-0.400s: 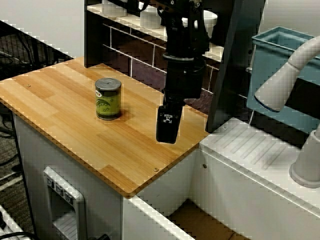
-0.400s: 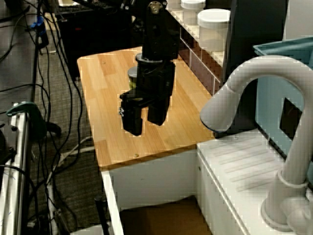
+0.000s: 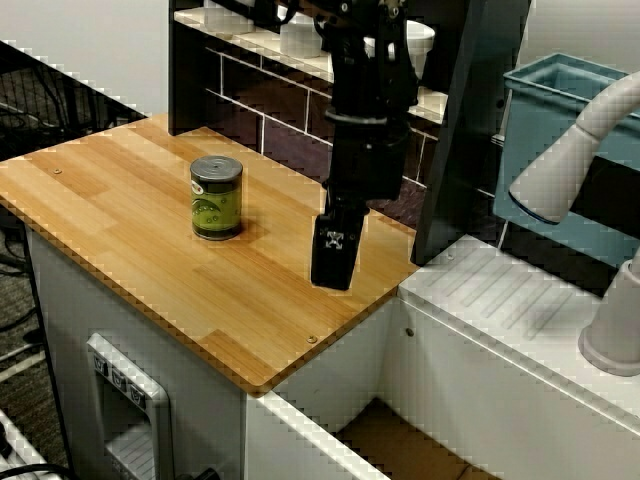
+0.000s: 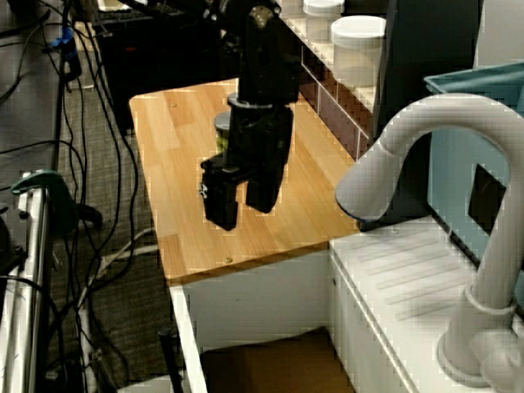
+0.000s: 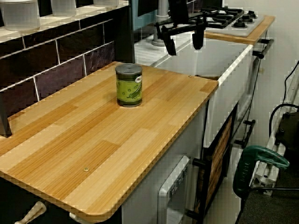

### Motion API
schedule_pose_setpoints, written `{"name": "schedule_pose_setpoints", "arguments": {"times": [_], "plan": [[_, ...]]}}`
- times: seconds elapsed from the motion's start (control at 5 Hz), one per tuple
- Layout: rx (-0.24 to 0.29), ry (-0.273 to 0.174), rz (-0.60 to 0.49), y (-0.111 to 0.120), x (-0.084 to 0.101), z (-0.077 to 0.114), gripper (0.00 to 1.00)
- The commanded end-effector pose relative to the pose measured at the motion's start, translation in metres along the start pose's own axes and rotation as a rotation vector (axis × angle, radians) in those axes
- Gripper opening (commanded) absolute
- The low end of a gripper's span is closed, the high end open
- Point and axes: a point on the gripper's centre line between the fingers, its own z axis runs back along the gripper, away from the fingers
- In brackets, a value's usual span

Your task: Push into sink

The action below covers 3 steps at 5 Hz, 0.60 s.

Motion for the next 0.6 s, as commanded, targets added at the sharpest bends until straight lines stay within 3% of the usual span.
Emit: {"name": "schedule_pose_setpoints", "arguments": {"times": [0.0, 0.2, 0.4], "plan": [[0.047, -0.101, 0.182, -0.012, -0.042, 0.038, 1.0], [0.084, -0.176, 0.316, -0.015, -0.071, 0.059, 1.0], [0.115, -0.256, 0.543, -0.009, -0.105, 0.065, 1.0]]}}
